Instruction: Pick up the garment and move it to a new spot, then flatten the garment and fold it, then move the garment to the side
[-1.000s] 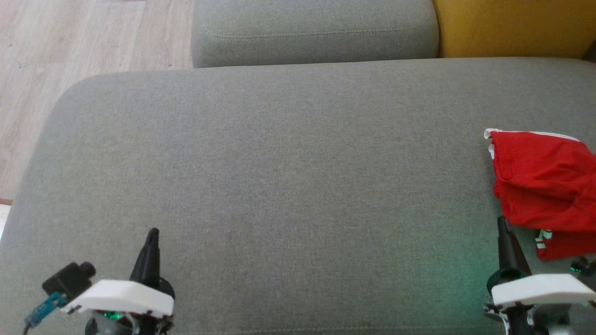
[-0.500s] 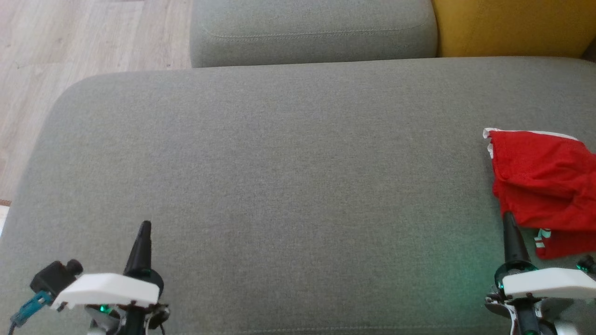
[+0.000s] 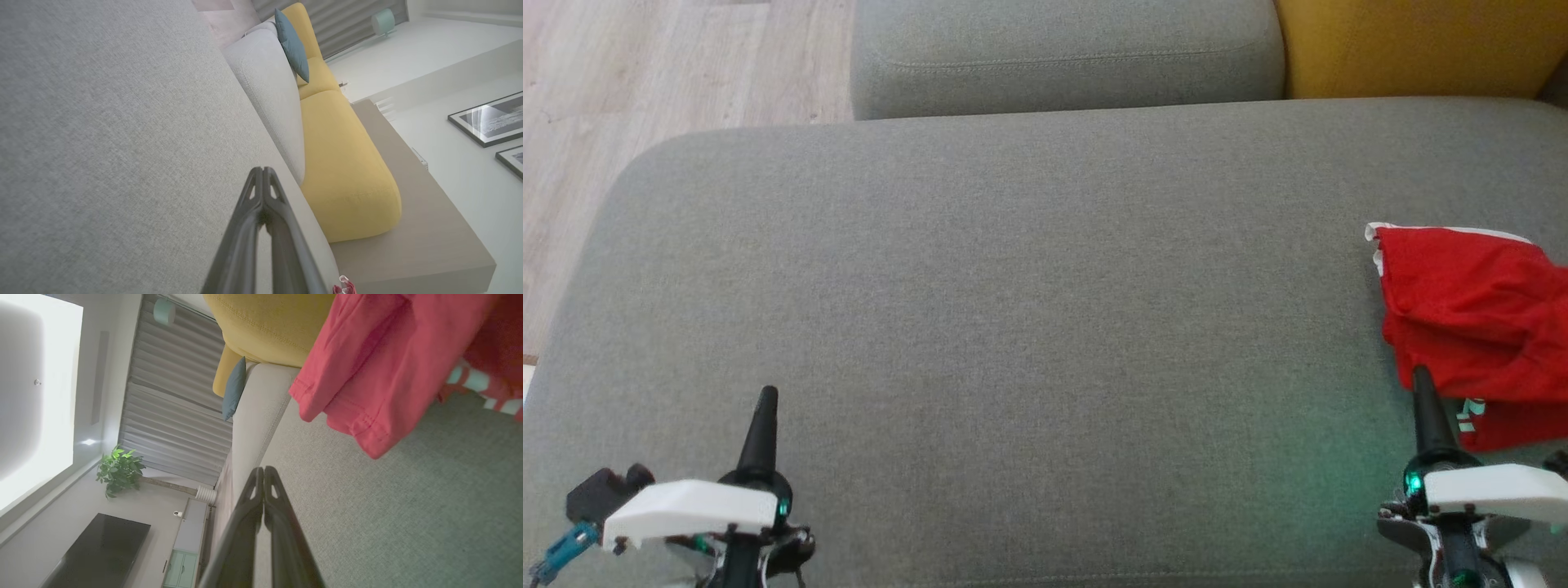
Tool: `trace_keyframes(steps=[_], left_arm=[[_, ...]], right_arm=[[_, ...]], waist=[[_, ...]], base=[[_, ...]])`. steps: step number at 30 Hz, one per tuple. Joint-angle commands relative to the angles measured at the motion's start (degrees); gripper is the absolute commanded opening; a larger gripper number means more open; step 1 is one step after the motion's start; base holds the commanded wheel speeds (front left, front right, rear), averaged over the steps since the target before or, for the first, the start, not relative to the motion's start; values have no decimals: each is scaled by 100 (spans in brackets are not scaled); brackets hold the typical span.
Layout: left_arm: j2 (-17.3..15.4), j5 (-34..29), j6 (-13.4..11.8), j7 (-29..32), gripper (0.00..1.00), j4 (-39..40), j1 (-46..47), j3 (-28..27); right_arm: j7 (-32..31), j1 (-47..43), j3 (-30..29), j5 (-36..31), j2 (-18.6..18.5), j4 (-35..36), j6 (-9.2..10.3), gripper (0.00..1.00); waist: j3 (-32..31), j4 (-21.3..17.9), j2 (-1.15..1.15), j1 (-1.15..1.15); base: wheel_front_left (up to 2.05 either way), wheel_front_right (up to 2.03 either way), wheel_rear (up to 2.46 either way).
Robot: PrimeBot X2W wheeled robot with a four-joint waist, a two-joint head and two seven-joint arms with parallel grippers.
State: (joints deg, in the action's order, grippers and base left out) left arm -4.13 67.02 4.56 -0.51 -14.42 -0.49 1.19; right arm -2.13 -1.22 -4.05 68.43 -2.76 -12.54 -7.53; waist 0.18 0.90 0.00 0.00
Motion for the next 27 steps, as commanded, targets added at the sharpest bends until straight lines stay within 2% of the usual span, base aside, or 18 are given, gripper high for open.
trace_keyframes(steps=[1, 27], left_arm=[[-29, 164, 52, 58, 0, 171, 388, -184], [57, 1923, 229, 503, 0, 73, 591, -582]], right_arm=[[-26, 330, 61, 175, -129, 151, 3, 0], [-231, 621, -46, 1894, -130, -62, 4, 0]], waist=[[0, -3, 0, 0], [0, -67, 0, 0]], base=[[0, 0, 0], [0, 0, 0]])
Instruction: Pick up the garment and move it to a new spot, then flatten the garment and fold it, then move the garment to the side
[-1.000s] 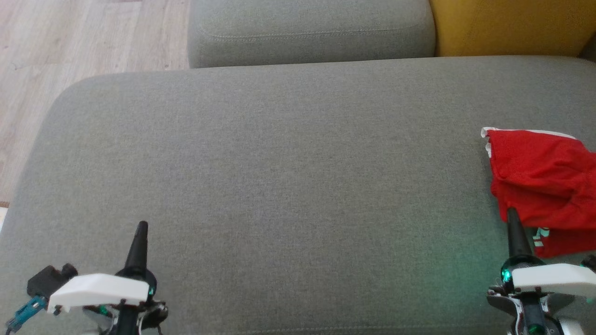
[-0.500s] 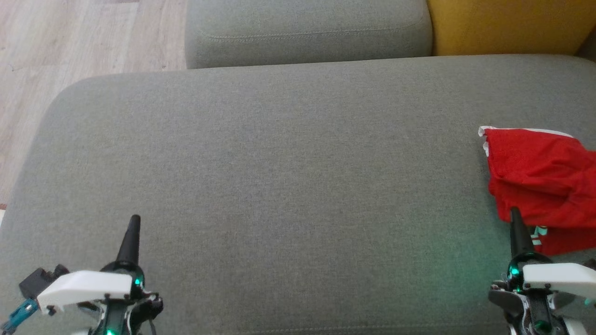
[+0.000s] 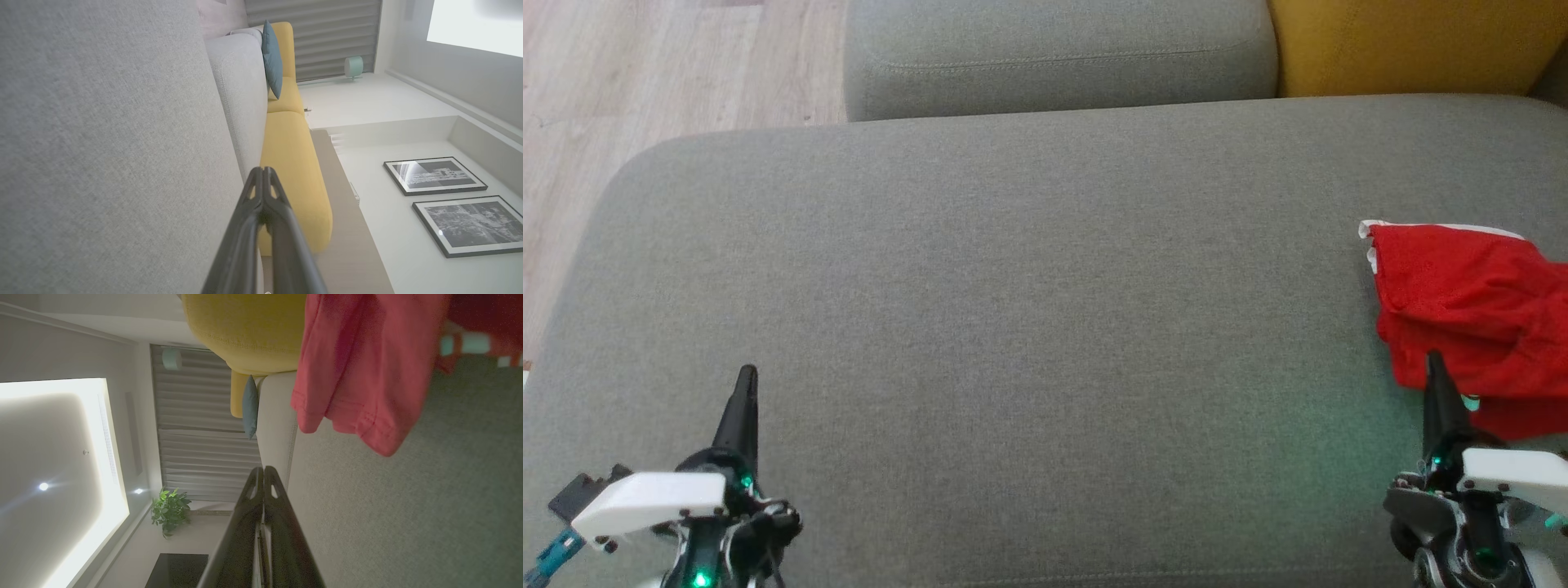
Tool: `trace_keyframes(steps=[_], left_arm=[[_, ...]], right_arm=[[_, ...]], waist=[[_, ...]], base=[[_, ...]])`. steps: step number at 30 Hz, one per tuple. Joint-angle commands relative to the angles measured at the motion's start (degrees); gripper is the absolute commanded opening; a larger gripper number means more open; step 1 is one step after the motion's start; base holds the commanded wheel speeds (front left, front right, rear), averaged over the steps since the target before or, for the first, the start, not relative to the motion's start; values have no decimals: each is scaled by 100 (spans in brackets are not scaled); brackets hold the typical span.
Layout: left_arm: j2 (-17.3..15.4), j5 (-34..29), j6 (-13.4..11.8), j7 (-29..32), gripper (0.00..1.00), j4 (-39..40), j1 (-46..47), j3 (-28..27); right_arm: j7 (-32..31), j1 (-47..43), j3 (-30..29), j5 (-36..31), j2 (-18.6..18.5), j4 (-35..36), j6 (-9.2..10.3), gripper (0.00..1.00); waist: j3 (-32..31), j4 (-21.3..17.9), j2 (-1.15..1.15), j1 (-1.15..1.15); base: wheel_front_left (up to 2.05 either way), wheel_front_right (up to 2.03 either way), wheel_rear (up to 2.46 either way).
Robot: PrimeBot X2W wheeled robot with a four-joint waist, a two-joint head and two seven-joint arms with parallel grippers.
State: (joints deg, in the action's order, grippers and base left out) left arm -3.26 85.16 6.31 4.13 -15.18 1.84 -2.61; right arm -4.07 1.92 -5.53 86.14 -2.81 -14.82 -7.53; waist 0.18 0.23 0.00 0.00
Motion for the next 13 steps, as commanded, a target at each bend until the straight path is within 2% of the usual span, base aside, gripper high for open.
trace_keyframes(steps=[1, 9, 13], left_arm=[[-26, 176, 61, 56, 0, 145, 366, -217], [1, 717, 115, 194, 0, 114, 429, -340], [3, 737, 118, 201, 0, 113, 432, -347]], right_arm=[[-45, 318, 98, 188, -125, 157, 4, 0], [-110, 408, 63, 716, -124, 91, 4, 0], [-117, 412, 56, 732, -120, 88, 4, 0]], waist=[[0, -3, 0, 0], [0, -23, 0, 0], [0, -23, 0, 0]], base=[[0, 0, 0], [0, 0, 0], [0, 0, 0]])
